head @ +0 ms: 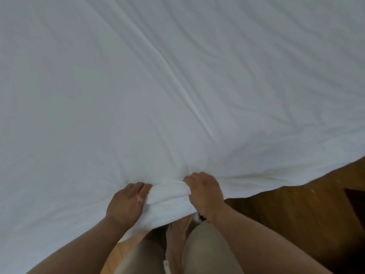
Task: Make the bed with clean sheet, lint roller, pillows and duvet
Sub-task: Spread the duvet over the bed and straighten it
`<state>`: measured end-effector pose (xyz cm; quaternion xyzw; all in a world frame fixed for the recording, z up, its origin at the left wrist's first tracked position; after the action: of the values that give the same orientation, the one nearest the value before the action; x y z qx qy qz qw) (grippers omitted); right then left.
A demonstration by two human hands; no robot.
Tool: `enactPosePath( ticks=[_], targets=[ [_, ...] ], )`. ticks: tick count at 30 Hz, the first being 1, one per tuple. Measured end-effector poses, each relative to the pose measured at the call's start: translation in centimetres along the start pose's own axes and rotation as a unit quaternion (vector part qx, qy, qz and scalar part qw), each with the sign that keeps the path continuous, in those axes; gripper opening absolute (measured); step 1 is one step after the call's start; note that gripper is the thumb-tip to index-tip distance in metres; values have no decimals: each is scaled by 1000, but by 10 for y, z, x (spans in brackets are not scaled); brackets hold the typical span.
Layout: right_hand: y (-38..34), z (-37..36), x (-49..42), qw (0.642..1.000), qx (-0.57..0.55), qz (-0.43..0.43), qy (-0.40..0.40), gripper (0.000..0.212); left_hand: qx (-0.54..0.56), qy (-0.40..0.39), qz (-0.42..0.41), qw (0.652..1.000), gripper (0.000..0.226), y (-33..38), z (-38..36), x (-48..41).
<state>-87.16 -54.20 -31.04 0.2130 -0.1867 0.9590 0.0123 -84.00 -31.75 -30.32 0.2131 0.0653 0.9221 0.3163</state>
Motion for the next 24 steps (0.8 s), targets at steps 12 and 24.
enactPosePath(
  ticks=[12, 24],
  targets=[
    [7, -42, 91, 1000, 0, -7, -8, 27, 54, -20, 26, 998, 44, 55, -31, 73],
    [-83, -53, 85, 992, 85, -20, -93, 45, -113, -33, 62, 991, 68, -104, -22, 201]
  ],
)
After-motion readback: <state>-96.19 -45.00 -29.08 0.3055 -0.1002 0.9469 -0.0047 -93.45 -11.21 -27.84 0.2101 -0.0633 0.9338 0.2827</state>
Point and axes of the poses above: each hand's wrist, its own x-axis away from the middle knuckle, its own z-axis out of the back of the hand, y = z × x, the point moved 5 cm from there along -x, towards the middle knuckle, and after that the axes turned 3 degrees about -z, right-handed, at the moved point
